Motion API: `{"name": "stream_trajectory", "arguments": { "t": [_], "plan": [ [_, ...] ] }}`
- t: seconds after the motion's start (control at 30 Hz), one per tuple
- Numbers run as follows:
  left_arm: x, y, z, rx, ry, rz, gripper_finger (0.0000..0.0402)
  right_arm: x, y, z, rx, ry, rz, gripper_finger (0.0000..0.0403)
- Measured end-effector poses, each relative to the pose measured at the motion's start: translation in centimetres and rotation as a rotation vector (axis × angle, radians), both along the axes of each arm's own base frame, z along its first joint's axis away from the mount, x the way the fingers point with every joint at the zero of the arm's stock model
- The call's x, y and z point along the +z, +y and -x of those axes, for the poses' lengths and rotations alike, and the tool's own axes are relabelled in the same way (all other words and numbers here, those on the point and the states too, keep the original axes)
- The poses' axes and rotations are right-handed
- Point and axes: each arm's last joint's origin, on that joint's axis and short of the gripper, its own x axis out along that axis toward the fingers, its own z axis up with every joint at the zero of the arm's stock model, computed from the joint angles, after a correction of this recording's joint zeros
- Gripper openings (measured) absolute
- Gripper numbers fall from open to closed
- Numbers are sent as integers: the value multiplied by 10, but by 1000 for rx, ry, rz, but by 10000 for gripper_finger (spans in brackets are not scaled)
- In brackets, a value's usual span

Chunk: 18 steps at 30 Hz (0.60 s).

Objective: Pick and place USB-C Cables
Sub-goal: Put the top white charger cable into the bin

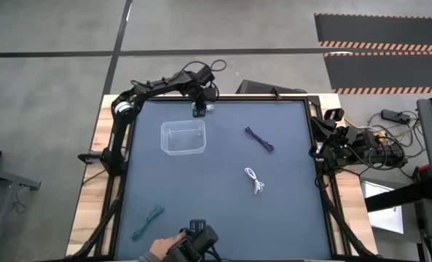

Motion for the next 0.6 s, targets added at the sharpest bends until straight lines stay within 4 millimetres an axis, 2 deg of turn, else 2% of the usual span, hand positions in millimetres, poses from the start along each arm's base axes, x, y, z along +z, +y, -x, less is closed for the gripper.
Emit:
{"name": "stream_trajectory", "arguments": {
  "t": [0.33, 0.6],
  "plan": [
    [-15, 0, 0, 2, -21, -14, 169, 0, 0, 0, 0, 1, 0, 22],
    [-15, 1, -1, 4, -31, -21, 169, 0, 0, 0, -5, 4, 6, 22]
  ]
}}
